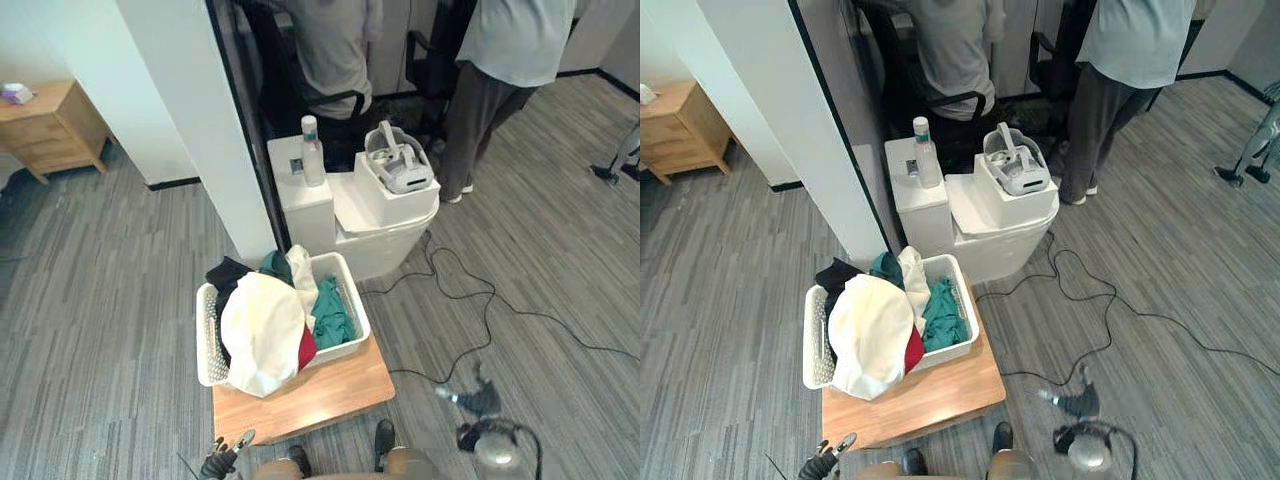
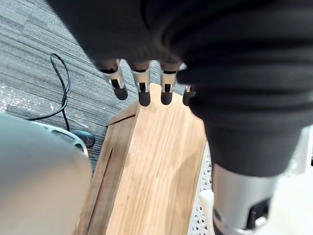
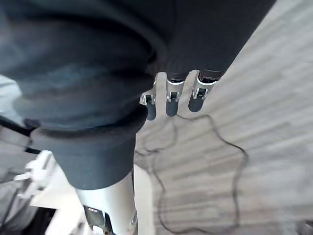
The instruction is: Tidy the bed and pick cloth on bed and put in laundry
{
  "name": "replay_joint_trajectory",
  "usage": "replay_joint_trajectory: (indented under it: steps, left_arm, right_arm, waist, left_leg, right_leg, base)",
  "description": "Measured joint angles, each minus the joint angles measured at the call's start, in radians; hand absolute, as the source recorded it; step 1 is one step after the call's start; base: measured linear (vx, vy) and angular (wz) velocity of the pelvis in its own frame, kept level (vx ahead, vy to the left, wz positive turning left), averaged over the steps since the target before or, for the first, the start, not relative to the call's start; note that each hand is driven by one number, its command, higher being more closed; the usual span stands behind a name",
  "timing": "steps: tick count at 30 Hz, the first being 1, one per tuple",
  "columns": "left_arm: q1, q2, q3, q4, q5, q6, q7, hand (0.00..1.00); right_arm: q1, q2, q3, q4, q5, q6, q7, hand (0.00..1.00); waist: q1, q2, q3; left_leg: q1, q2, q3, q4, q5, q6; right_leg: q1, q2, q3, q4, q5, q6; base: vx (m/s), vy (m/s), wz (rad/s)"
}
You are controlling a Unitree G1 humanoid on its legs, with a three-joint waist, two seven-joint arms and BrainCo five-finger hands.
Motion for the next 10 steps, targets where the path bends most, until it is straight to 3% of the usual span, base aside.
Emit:
replay_joint_trajectory:
  steps: [4,10]
  left_arm:
    - [0.0,-0.007,0.02,0.016,0.008,-0.008,0.015,0.0]
    - [-0.002,-0.001,0.02,0.043,0.009,-0.016,0.018,0.0]
  right_arm:
    - [-0.033,-0.013,-0.012,0.123,0.085,-0.003,0.044,0.0]
    - [-0.042,-0.018,-0.012,0.195,0.105,-0.002,0.064,0.0]
  waist:
    - [0.006,-0.007,-0.003]
    - [0.027,-0.018,-0.01]
  left_leg:
    - [0.009,0.001,-0.011,-0.002,0.0,-0.001]
    - [0.036,-0.001,-0.037,-0.015,0.006,-0.01]
  right_leg:
    - [0.012,0.0,-0.005,0.0,-0.003,0.0]
    - [0.047,0.0,-0.037,0.0,-0.013,0.007]
  base:
    - [0.02,0.019,0.06]
    - [0.04,0.011,0.13]
